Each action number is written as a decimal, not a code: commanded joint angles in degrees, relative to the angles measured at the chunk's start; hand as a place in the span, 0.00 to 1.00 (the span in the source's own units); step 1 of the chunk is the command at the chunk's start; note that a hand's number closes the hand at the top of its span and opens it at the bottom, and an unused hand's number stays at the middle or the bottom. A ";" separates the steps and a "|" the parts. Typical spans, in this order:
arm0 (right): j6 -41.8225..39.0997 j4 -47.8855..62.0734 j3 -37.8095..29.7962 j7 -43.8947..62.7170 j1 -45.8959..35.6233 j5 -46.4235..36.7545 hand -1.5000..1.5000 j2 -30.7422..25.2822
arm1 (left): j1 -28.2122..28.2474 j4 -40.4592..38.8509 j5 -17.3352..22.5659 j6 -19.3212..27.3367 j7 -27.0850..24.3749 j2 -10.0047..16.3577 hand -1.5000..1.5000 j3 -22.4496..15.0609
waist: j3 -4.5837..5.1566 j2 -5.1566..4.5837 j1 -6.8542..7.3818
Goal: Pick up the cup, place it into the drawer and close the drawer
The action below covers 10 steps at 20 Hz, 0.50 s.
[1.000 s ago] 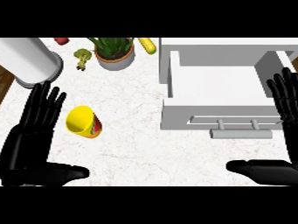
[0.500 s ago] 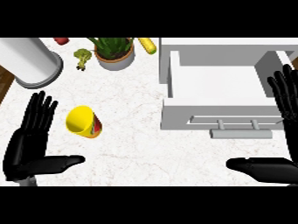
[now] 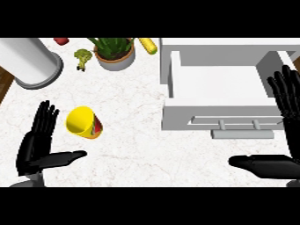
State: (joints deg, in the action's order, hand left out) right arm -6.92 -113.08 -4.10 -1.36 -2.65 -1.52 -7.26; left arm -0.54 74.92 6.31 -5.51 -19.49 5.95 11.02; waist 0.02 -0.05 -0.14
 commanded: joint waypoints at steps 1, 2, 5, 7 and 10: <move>-2.09 5.05 -2.68 -5.11 0.19 1.83 0.00 -0.80 | -5.13 -10.19 -0.04 -0.84 -3.37 2.77 0.00 2.78 | -0.01 -0.02 -0.03; -0.05 4.16 0.46 -4.76 0.11 -2.79 0.00 0.40 | -5.54 -14.48 1.13 -2.47 -7.19 4.07 0.00 4.95 | 0.01 -0.04 -0.05; -2.27 -1.16 -3.33 2.49 -0.70 2.78 0.00 -1.91 | -5.50 -18.66 -0.21 -1.80 -11.76 2.49 0.00 3.57 | 0.00 0.04 -0.04; -0.72 1.84 -1.96 -1.15 -0.71 1.26 0.00 0.22 | -9.71 -29.64 -0.70 -2.93 -19.49 3.27 0.00 5.31 | 0.03 -0.06 -0.23; -2.23 -5.99 -1.00 3.13 3.17 2.11 0.00 -0.21 | -11.17 -35.22 -0.30 -5.25 -23.55 4.92 0.00 5.95 | 0.03 0.00 -0.33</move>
State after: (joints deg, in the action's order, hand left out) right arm -8.26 -114.96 -5.33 -0.25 -1.84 -0.30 -7.49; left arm -9.24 48.96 6.13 -8.42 -35.85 9.28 15.70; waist 0.03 -0.06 -0.33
